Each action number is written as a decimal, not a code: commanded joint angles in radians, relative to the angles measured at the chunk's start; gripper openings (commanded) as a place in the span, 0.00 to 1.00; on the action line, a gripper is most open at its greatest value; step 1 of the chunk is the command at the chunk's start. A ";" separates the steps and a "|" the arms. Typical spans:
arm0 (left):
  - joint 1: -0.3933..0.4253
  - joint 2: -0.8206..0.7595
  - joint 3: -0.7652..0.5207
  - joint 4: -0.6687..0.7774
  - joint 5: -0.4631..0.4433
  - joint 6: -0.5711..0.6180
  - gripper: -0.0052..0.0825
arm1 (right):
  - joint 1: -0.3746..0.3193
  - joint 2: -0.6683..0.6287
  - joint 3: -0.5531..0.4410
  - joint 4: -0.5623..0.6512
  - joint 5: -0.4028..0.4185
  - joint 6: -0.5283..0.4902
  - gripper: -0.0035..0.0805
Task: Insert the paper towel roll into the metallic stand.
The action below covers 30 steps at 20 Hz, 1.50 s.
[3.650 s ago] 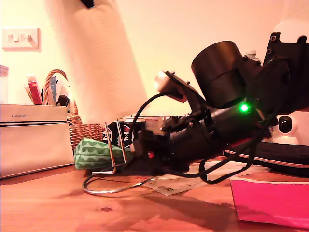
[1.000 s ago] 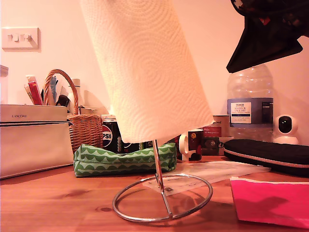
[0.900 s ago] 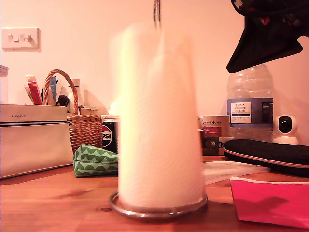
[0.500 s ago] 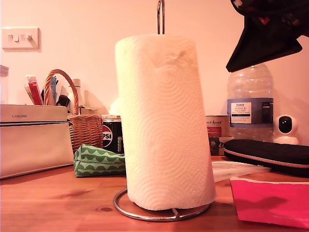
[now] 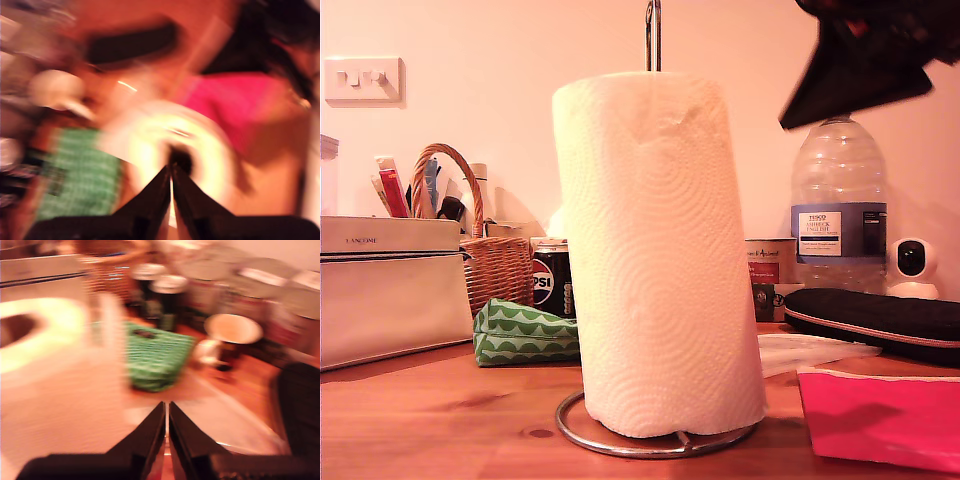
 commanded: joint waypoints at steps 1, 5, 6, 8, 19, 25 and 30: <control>0.032 -0.018 -0.013 0.047 0.002 -0.017 0.04 | -0.054 0.002 0.003 0.030 -0.017 0.031 0.03; 0.138 -0.023 -0.022 0.137 0.002 -0.064 0.04 | -0.206 0.002 0.003 0.064 -0.102 0.054 0.03; 0.159 -0.024 -0.027 0.156 0.002 -0.069 0.04 | -0.234 0.001 0.003 0.067 -0.114 0.054 0.03; 0.197 -0.035 -0.050 0.194 0.006 -0.077 0.04 | -0.271 -0.004 0.003 0.074 -0.114 0.053 0.03; 0.388 -0.379 -0.680 0.685 0.002 -0.213 0.04 | -0.320 -0.041 -0.058 0.161 -0.139 -0.001 0.03; 0.440 -0.647 -1.062 0.907 -0.015 -0.294 0.04 | -0.318 -0.177 -0.185 0.206 -0.162 0.031 0.03; 0.439 -0.903 -1.312 0.977 -0.067 -0.362 0.04 | -0.301 -0.344 -0.283 0.172 -0.161 0.078 0.03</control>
